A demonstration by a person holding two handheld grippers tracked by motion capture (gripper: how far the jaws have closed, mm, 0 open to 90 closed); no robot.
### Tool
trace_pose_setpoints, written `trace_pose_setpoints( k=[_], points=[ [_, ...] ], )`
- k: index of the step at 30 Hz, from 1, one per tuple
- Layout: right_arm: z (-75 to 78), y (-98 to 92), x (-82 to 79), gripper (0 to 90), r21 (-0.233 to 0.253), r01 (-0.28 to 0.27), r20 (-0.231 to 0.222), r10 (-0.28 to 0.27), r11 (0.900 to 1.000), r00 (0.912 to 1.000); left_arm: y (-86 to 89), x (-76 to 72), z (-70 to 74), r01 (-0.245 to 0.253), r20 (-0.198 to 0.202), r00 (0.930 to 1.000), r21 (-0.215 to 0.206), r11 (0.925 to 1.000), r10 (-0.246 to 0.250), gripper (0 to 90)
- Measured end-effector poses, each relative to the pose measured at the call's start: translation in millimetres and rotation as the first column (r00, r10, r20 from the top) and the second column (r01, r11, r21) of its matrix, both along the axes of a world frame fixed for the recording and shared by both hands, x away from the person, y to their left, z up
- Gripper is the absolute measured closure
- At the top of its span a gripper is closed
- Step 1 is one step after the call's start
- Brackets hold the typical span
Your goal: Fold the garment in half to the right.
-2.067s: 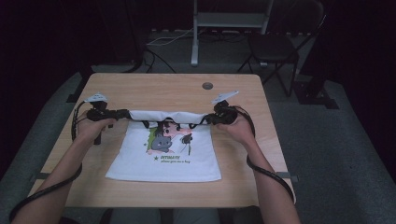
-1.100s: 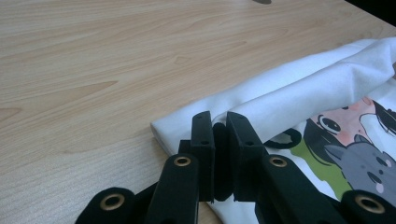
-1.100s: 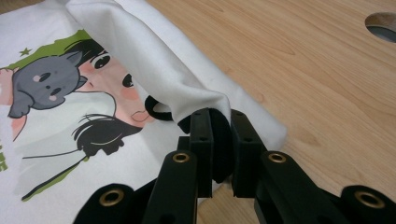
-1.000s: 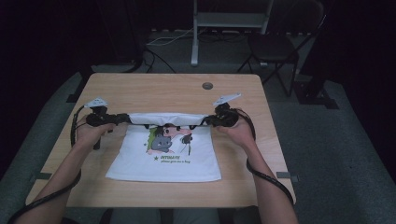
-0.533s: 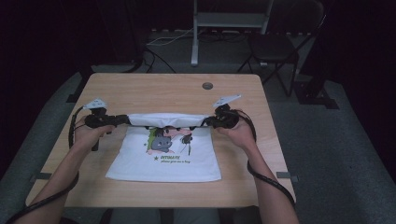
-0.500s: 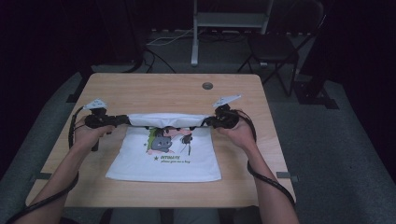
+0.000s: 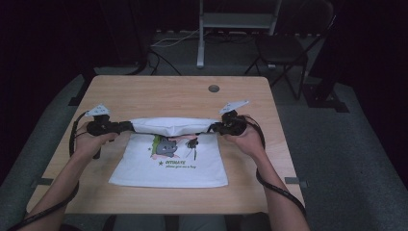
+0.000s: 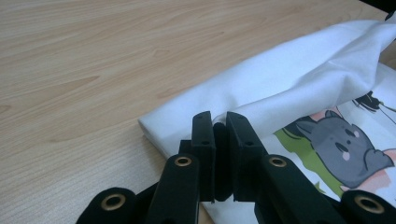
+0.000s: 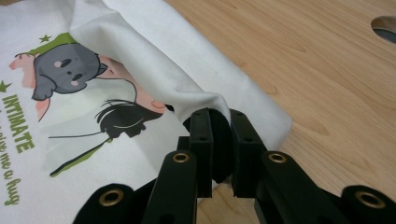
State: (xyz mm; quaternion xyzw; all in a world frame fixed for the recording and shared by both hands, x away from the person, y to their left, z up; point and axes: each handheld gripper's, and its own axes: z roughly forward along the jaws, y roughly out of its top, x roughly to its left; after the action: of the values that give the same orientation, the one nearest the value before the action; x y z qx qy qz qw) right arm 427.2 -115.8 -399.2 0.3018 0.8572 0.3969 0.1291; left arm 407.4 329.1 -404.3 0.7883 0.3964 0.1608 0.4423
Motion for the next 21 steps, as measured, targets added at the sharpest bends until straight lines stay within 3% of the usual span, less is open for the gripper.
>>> trace_pose_setpoints(
  k=[21],
  points=[
    [-1.7,1.3,-12.8,82.3,-0.029,-0.037,0.011,0.037,0.999,0.9992,-2.0,-14.5,-2.6,0.031,0.012,0.9994,0.047,0.9984,-0.031,82.5]
  ],
)
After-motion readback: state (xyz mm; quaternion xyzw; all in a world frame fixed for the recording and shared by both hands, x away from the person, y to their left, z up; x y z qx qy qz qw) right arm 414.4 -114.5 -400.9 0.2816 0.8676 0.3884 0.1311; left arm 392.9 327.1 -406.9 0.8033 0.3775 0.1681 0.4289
